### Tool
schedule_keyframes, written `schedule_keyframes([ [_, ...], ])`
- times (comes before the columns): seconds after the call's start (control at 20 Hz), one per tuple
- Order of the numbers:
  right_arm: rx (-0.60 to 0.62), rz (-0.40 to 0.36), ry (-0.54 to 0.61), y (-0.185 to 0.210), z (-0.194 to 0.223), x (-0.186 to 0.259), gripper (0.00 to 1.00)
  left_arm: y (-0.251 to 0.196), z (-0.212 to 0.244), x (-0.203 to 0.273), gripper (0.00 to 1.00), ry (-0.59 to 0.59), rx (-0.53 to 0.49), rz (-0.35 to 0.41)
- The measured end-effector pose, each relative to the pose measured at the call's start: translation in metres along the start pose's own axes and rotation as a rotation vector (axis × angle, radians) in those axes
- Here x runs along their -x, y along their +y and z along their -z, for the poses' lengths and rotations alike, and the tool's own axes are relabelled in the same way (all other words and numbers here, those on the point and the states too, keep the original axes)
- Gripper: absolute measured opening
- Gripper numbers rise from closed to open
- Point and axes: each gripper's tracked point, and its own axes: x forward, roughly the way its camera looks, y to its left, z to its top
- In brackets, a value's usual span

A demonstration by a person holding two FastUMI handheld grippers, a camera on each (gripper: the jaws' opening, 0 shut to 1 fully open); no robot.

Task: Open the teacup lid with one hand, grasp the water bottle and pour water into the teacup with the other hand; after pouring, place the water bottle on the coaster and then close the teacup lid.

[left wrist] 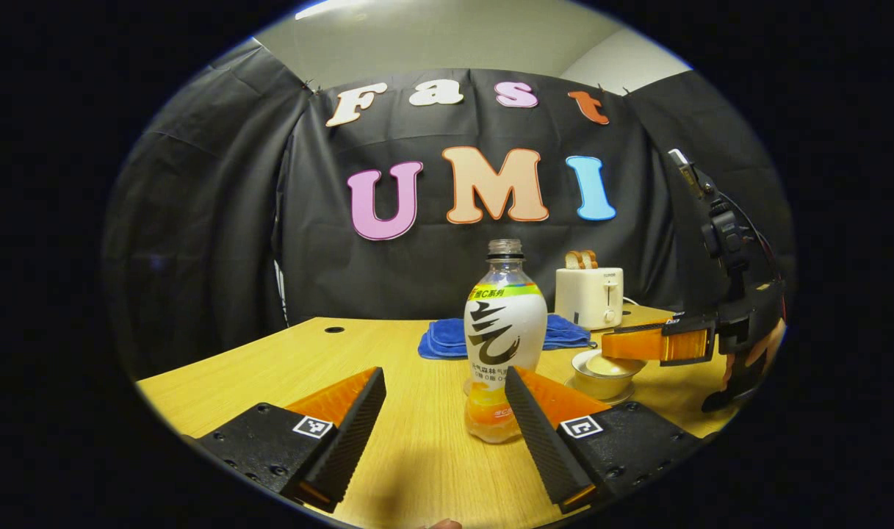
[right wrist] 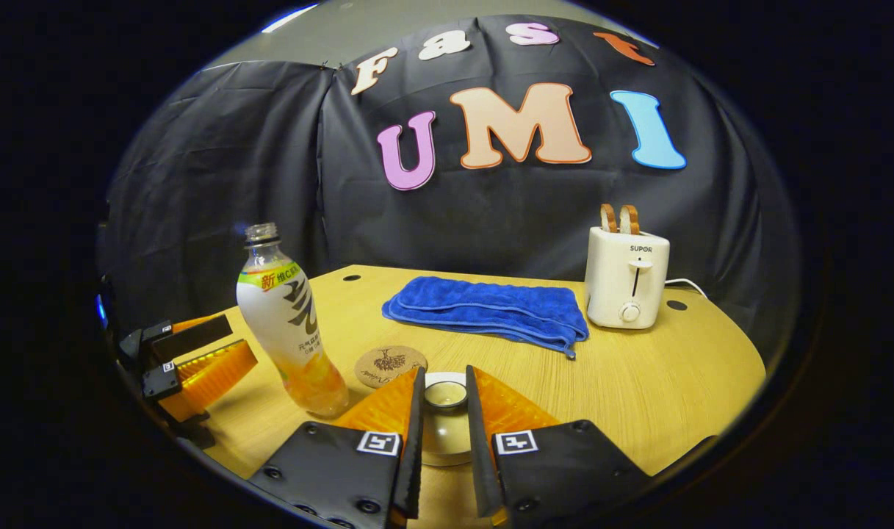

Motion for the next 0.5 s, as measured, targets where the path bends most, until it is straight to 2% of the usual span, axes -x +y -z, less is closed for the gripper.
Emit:
schedule_keyframes([
  [0.35, -0.014, 0.01, -0.073, -0.015, -0.02, 0.035, 0.31, -0.023, 0.003, -0.004, 0.96, 0.013, -0.016, 0.093],
  [0.5, -0.015, 0.035, -0.09, -0.028, -0.024, 0.05, 0.33, -0.028, 0.008, -0.013, 0.96, 0.048, -0.016, 0.108],
])
